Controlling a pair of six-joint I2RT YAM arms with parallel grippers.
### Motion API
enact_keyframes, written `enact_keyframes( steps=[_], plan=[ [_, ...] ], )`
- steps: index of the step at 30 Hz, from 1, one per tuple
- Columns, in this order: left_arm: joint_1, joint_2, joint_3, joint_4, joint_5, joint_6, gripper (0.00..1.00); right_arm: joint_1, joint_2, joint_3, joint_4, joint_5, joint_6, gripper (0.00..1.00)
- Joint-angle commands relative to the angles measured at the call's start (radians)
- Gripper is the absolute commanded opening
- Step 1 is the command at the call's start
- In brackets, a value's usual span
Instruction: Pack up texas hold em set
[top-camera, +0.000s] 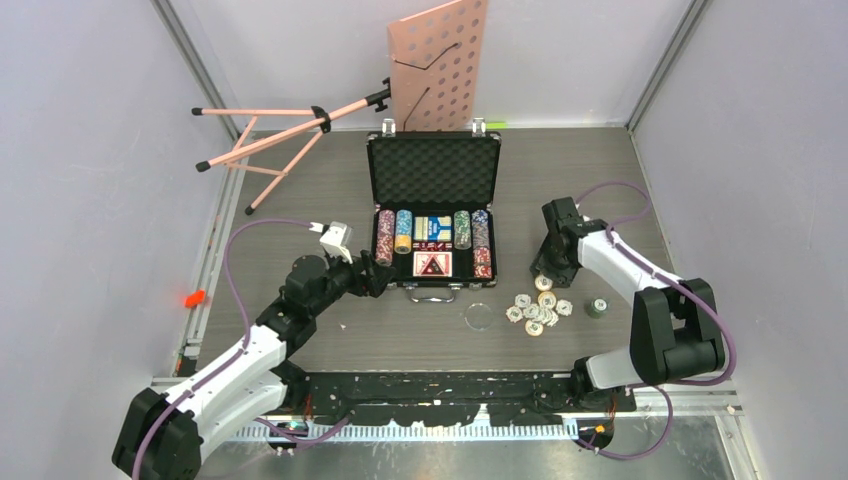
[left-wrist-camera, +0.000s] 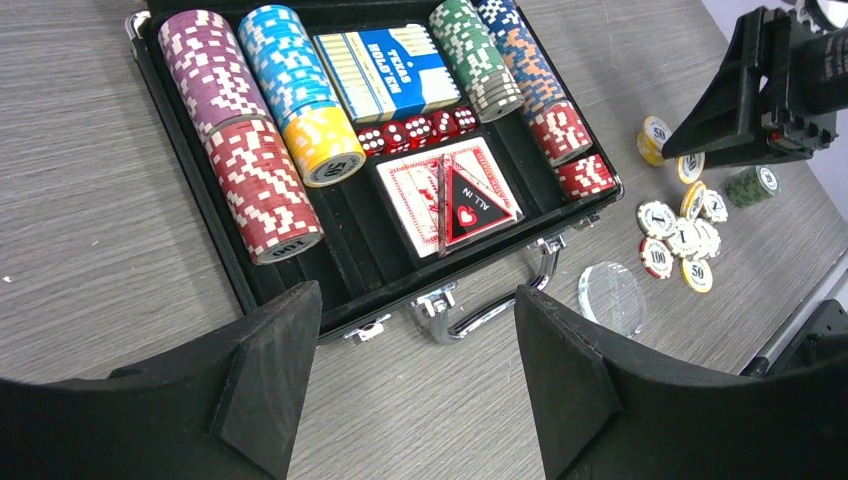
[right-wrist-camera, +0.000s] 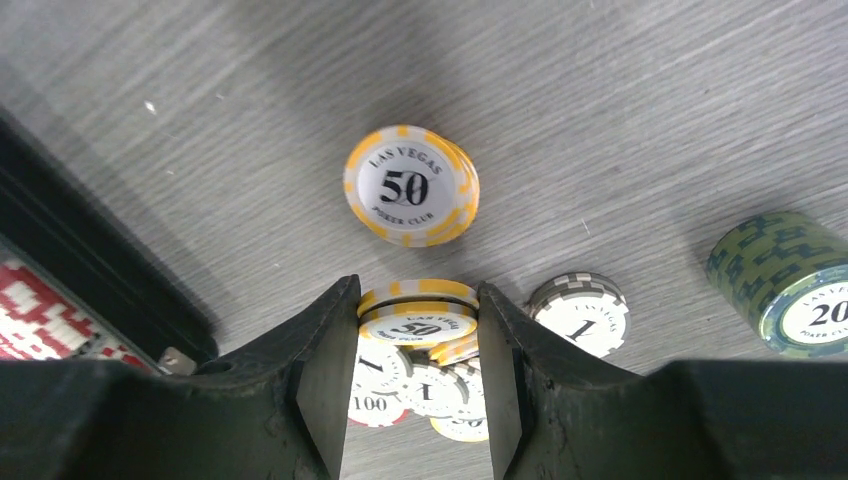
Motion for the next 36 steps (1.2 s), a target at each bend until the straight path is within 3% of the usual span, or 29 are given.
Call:
enact_keyframes(
  steps=[1,12,36],
  plan=[
    [0.003,0.003,0.002,0.044,-0.013,0.017,0.73,-0.001,0.004,0.081,-0.022,0.030,0.002,0.29],
    [0.003,0.013,0.004,0.046,-0.011,0.017,0.73,-0.016,0.107,0.174,-0.031,-0.005,-0.025,0.34],
    [0.003,0.003,0.005,0.041,-0.007,0.016,0.73,-0.106,0.178,0.202,-0.047,-0.079,-0.071,0.47]
  ],
)
